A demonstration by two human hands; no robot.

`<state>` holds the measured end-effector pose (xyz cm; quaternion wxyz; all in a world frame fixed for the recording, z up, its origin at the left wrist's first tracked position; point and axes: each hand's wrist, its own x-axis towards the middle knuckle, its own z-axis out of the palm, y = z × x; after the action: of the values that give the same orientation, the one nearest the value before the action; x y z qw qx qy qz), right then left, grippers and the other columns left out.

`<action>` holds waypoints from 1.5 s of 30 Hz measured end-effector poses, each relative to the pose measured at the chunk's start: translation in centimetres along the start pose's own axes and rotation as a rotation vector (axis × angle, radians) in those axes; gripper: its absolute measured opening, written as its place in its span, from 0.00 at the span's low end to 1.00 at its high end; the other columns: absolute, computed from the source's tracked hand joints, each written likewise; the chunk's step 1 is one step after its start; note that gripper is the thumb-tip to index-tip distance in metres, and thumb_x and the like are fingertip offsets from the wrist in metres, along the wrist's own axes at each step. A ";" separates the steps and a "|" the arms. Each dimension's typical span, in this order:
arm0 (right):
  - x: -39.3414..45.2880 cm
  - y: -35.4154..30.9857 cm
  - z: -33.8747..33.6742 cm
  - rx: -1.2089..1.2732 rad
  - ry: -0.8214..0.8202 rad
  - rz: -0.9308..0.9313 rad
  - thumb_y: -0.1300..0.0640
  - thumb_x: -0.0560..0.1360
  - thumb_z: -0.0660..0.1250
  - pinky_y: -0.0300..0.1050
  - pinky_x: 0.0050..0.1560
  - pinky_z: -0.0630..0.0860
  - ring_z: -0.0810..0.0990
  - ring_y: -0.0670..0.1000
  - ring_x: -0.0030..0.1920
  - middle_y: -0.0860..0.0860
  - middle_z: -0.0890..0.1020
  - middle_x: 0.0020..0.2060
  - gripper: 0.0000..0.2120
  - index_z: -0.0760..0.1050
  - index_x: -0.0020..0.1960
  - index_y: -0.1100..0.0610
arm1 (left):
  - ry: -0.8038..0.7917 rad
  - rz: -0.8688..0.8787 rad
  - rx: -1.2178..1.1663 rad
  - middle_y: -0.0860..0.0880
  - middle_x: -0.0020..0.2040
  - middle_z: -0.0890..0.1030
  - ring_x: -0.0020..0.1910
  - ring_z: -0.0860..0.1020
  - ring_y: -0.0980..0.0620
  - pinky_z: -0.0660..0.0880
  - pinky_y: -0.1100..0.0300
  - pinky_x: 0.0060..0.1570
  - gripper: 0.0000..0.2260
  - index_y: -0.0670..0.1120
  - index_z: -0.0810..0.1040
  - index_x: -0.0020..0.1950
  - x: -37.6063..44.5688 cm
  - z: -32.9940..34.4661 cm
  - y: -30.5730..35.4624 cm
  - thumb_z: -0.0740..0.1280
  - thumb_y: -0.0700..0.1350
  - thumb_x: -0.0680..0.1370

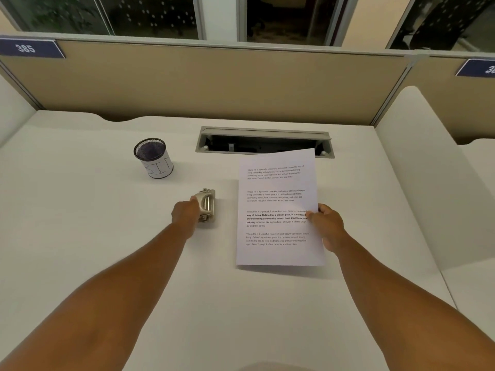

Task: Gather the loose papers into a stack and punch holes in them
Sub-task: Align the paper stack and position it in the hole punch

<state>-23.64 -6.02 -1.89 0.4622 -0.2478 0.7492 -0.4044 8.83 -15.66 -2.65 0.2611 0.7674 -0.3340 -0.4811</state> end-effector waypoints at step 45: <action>0.3 -0.3 -1.5 0.055 0.057 -0.038 0.62 0.74 0.65 0.51 0.51 0.81 0.83 0.54 0.46 0.51 0.84 0.47 0.07 0.79 0.48 0.52 | -0.092 0.245 0.186 0.49 0.37 0.77 0.33 0.72 0.51 0.67 0.59 0.32 0.16 0.43 0.78 0.44 -4.3 7.4 1.2 0.58 0.53 0.80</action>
<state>-25.08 -5.84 -1.38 0.4398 -0.2375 0.7459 -0.4403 0.40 -13.78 -2.35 0.2299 0.7190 -0.4797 -0.4474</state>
